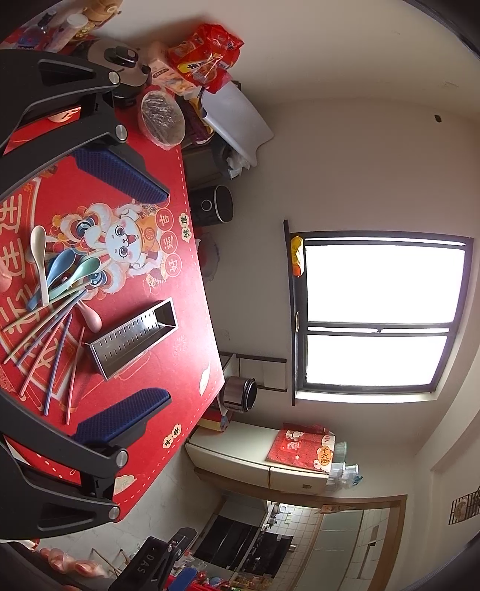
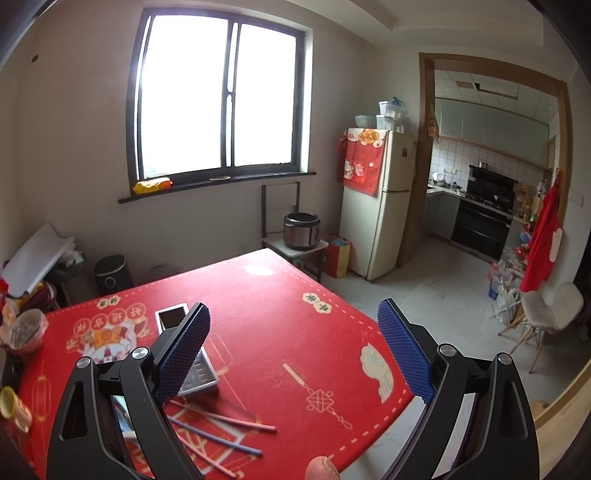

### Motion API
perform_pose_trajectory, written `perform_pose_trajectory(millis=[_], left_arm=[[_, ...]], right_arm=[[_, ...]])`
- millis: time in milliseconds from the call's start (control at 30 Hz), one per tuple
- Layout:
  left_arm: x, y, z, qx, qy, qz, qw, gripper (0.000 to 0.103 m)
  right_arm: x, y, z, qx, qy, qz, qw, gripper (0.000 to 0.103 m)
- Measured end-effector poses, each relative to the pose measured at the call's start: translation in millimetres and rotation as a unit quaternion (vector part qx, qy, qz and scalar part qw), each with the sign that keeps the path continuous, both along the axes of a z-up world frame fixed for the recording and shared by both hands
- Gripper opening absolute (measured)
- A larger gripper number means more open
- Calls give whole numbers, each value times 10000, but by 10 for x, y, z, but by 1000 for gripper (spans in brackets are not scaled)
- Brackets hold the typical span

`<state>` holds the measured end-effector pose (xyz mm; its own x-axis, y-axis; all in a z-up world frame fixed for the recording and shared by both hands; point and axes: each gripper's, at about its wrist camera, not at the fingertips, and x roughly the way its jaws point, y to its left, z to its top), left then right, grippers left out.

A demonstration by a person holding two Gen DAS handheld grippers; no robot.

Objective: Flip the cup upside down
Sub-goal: 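Reach the left gripper to the cream spoon and close on it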

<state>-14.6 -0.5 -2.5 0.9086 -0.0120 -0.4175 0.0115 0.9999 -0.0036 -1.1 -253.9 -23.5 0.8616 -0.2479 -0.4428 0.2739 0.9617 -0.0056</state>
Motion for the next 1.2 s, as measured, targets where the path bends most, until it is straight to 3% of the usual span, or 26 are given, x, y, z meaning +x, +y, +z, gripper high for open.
perform_pose_trajectory(millis=[233,433,567,733,833,1000,1200], left_arm=[[87,198,-291,237,332,455,9981,98],[198,391,-667,480,838,906,9912,98],[287,586,-927,243,1199,1177,9855,97],[376,780,-1265,-156,1733,1529,9728,92],[429,876,-1521,-530,2125,1740,9601,78],[502,978,-1993,-1325,2681,2069,9315,64],[622,951,-2466,-2433,3152,2406,8852,59]], right_arm=[[215,98,-347,553,260,792,9950,89],[454,287,-677,691,418,1436,9863,89],[646,479,-895,459,537,1901,9792,89],[897,709,-1223,453,1004,2601,9593,89],[1045,828,-1382,331,1346,2902,9469,89],[1272,882,-1629,368,1677,3324,9274,89],[1539,787,-1945,542,2133,3566,9080,89]])
